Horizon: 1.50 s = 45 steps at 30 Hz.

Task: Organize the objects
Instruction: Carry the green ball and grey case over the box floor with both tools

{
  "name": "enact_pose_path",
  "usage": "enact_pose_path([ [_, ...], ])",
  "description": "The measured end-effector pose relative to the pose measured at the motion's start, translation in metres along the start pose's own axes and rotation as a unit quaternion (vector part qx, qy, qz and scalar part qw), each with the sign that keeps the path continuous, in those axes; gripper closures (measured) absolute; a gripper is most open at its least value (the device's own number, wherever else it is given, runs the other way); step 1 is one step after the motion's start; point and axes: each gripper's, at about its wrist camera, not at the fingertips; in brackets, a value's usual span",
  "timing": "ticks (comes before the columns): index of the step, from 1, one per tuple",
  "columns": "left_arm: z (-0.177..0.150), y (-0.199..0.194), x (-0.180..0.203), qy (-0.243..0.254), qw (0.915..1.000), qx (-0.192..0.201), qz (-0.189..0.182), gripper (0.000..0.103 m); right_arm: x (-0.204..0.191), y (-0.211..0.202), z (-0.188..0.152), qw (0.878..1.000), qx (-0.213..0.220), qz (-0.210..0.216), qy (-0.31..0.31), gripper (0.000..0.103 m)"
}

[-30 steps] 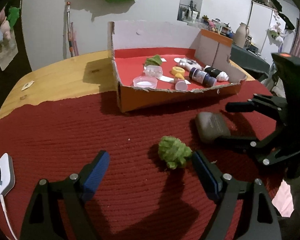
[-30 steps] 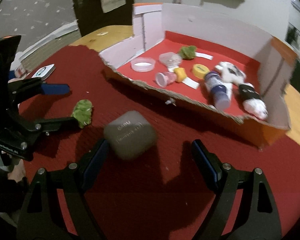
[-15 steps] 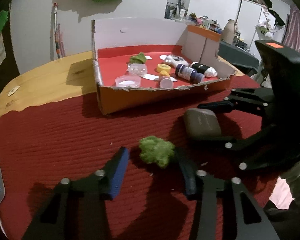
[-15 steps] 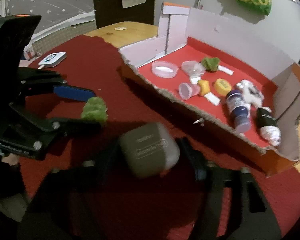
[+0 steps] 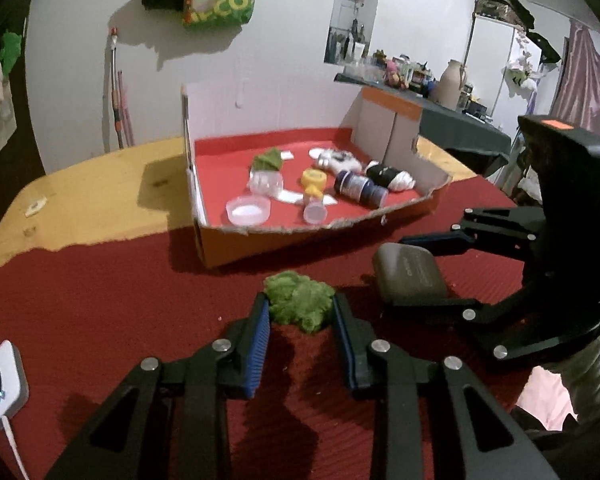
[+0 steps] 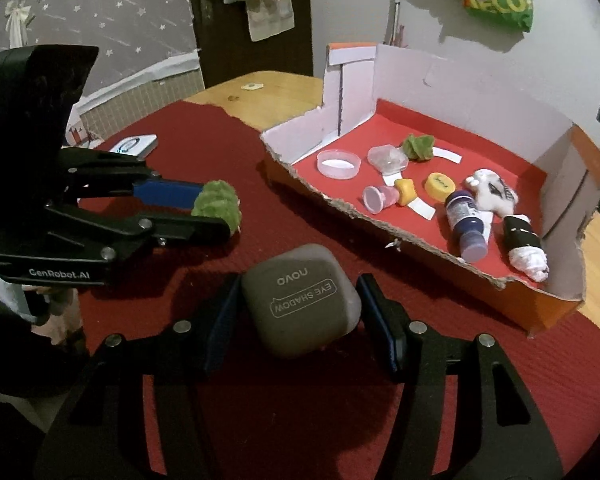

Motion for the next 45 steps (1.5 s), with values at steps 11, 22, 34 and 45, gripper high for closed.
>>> enact_pose_path([
  [11,0.051,-0.015,0.002,0.023,0.9989,0.03,0.029,0.071,0.014,-0.042,0.028,0.999,0.038,0.01,0.023,0.046],
  [22,0.132,0.05,-0.003,0.075,0.993,-0.024,0.088,0.071,0.087,-0.011,0.118,0.995,-0.01,-0.06,0.076,0.046],
  [34,0.158,0.12,-0.023,0.052,0.9855,-0.121,0.106,0.071,0.16,0.084,0.15,0.979,-0.116,-0.087,0.146,0.046],
  [45,0.159,0.15,-0.026,0.035,0.9756,-0.171,0.133,0.071,0.181,0.116,0.154,0.972,-0.152,-0.093,0.153,0.046],
])
Point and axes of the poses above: each gripper's, at about its wrist camera, not at the fingertips, and y roughly the way its jaws point, x to its right, z to its top, and after that the axes turned 1 degree about -z, right-handed
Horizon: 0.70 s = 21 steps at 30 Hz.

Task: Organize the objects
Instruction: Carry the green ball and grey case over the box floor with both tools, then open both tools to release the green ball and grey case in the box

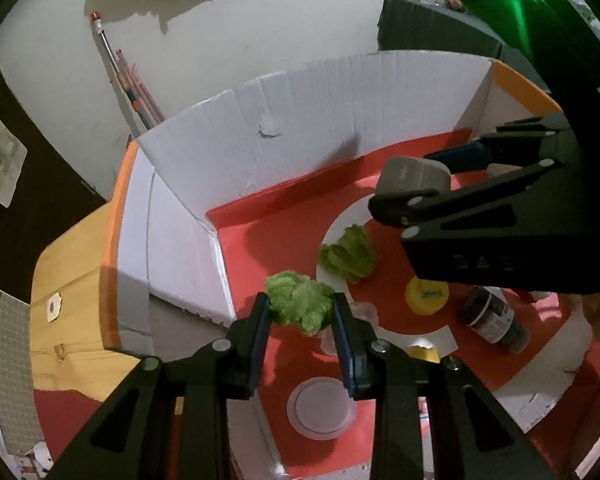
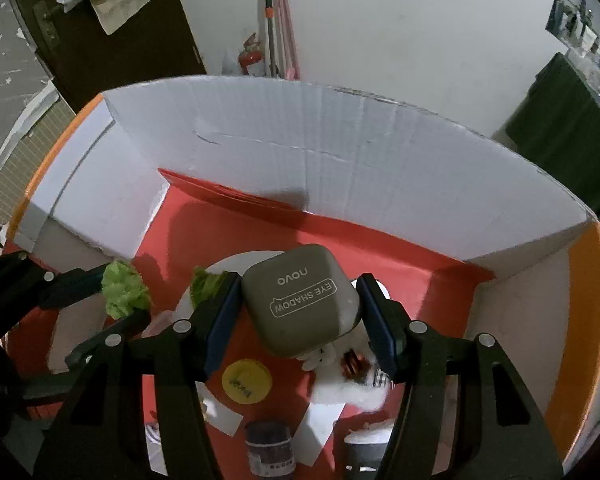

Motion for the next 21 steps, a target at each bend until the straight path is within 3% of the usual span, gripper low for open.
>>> enact_pose_path([
  [10,0.007,0.008,0.011,-0.023,0.9983,-0.012,0.052,0.071,0.011,0.006,0.001,1.0,-0.002,0.002,0.012,0.046],
  [21,0.01,0.023,0.002,-0.082,0.9949,-0.033,0.049,0.071,0.022,0.012,0.002,1.0,0.002,0.006,0.025,0.046],
])
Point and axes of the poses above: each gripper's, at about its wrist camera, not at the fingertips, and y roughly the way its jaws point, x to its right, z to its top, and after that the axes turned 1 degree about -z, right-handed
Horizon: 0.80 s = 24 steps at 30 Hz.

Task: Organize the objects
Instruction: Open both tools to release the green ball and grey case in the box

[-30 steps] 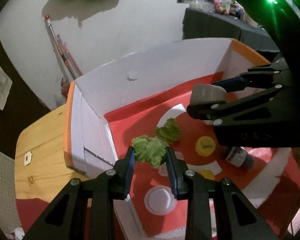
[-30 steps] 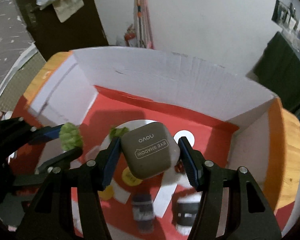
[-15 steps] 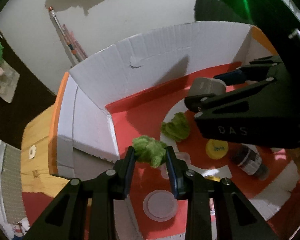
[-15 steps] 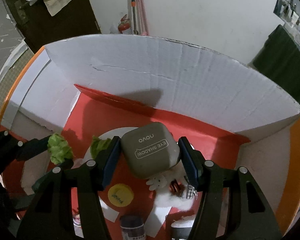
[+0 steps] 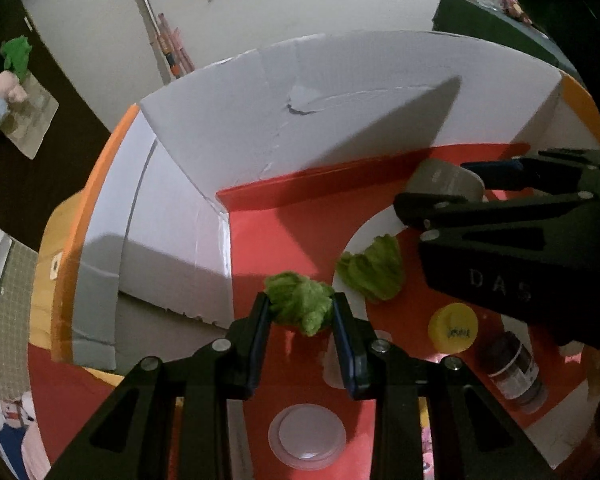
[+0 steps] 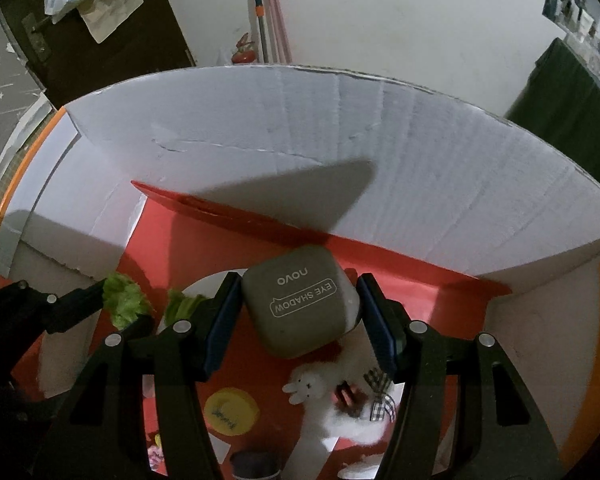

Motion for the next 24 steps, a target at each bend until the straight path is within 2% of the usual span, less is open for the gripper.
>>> enact_pose_path([
  [15,0.007,0.008,-0.01,-0.042,0.999,-0.01,-0.014,0.07,-0.001,0.001,-0.005,1.0,-0.009,-0.016,-0.011,0.045],
  [24,0.008,0.006,-0.012,-0.046,0.9988,-0.009,-0.013,0.069,-0.004,-0.004,-0.011,0.999,-0.005,-0.028,-0.019,0.045],
])
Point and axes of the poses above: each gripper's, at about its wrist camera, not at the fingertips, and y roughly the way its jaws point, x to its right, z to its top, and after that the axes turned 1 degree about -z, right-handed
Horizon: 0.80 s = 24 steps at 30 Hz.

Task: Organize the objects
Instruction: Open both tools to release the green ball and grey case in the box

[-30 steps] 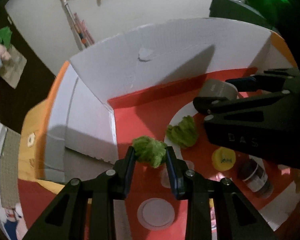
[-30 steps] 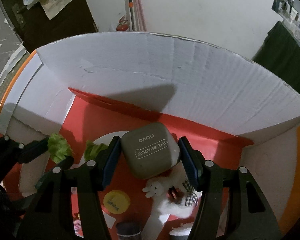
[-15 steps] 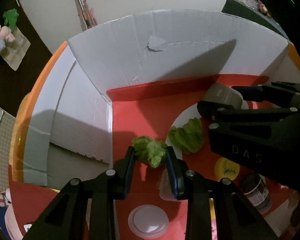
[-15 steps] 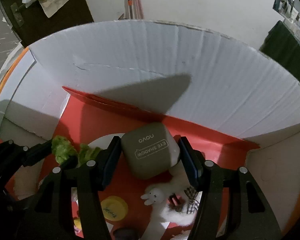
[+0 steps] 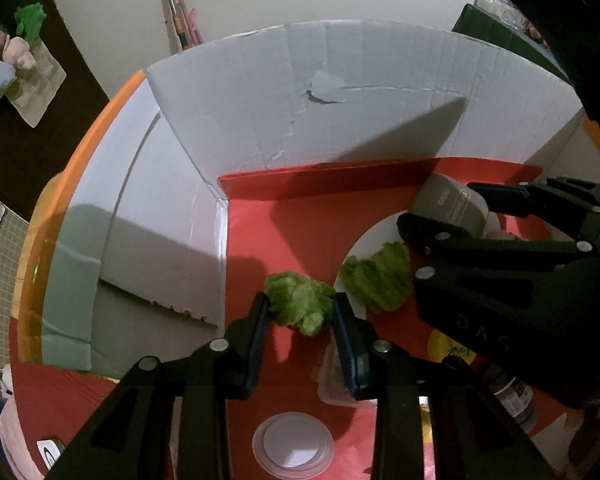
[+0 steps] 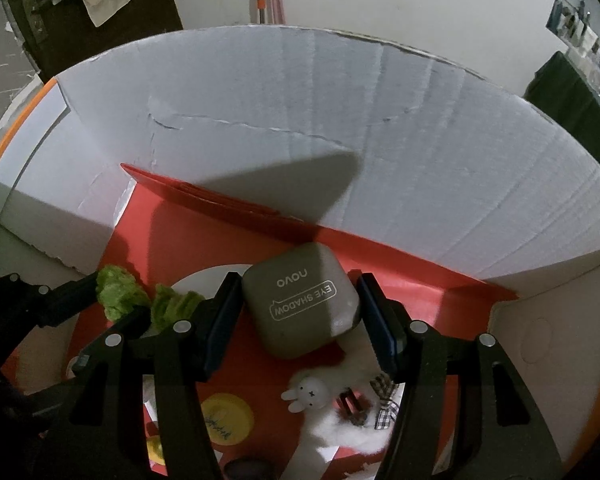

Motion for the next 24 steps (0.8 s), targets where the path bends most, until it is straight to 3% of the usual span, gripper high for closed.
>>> enact_pose_path([
  [24,0.006,-0.008,0.004,0.0,1.0,0.002,0.007,0.063,0.015,-0.018,-0.018,1.0,0.004,-0.001,0.003,0.044],
])
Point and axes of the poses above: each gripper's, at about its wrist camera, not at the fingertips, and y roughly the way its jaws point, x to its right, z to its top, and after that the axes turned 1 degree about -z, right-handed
